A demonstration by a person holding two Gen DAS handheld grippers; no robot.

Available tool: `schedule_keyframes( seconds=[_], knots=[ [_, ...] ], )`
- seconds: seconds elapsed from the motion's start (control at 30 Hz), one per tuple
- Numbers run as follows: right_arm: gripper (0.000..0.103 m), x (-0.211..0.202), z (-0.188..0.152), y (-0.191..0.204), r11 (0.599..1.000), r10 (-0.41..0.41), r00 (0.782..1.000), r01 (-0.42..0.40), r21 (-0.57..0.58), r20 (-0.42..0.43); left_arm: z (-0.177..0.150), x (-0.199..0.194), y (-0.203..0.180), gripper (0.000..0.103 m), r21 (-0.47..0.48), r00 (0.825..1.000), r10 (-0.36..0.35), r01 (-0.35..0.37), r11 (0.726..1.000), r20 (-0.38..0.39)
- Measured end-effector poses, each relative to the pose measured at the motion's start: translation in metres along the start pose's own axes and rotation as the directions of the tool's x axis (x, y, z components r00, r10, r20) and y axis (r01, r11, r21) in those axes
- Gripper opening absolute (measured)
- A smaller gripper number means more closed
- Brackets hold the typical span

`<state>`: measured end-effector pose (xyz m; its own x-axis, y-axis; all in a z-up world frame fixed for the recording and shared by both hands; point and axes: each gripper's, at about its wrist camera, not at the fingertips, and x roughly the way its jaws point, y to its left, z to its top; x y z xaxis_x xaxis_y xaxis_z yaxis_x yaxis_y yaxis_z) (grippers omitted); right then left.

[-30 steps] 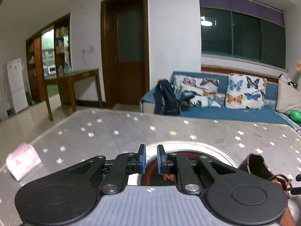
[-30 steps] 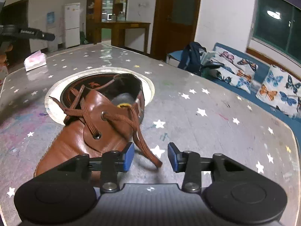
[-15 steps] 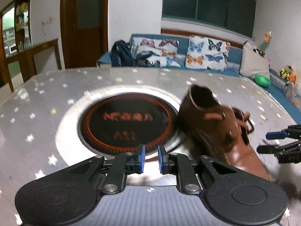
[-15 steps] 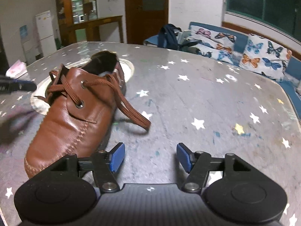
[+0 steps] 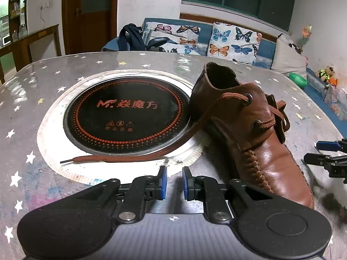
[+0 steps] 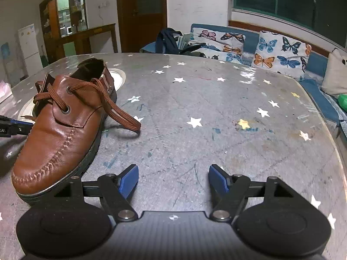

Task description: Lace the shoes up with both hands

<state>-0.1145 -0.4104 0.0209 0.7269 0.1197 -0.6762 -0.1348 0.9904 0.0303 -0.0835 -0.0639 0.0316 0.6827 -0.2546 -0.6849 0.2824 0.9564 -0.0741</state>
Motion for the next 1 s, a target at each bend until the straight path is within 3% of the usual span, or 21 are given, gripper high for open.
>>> schedule_keyframes(
  seconds=[0.03, 0.07, 0.1, 0.27, 0.53, 0.77, 1.0],
  knots=[
    [0.075, 0.000, -0.001, 0.000, 1.000, 0.004, 1.000, -0.004, 0.004, 0.000, 0.000, 0.000, -0.001, 0.023, 0.000, 1.000, 0.002, -0.002, 1.000, 0.003],
    [0.079, -0.001, -0.001, 0.002, 1.000, 0.008, 1.000, -0.008, 0.007, 0.001, 0.000, -0.001, -0.002, 0.038, -0.001, 1.000, 0.005, -0.005, 1.000, 0.005],
    [0.080, -0.002, -0.002, 0.004, 1.000, 0.011, 1.000, -0.011, 0.007, 0.003, 0.001, -0.001, -0.003, 0.046, -0.001, 1.000, 0.007, -0.007, 1.000, 0.008],
    [0.083, -0.009, -0.003, 0.017, 0.999, 0.034, 0.999, -0.035, 0.007, 0.021, 0.001, -0.004, -0.010, 0.048, -0.003, 1.000, 0.013, -0.013, 1.000, 0.022],
    [0.103, -0.027, -0.005, 0.036, 0.999, 0.046, 0.996, -0.046, -0.010, 0.071, -0.002, -0.013, -0.021, 0.075, 0.012, 0.996, 0.061, -0.062, 0.998, 0.059],
    [0.103, -0.032, -0.009, 0.054, 0.998, 0.032, 0.996, -0.027, -0.059, 0.080, -0.006, -0.021, -0.030, 0.096, 0.010, 0.993, 0.081, -0.083, 0.997, 0.081],
    [0.103, -0.036, -0.012, 0.064, 0.997, 0.036, 0.996, -0.030, -0.070, 0.082, -0.009, -0.029, -0.039, 0.103, 0.013, 0.988, 0.114, -0.116, 0.993, 0.105]
  ],
)
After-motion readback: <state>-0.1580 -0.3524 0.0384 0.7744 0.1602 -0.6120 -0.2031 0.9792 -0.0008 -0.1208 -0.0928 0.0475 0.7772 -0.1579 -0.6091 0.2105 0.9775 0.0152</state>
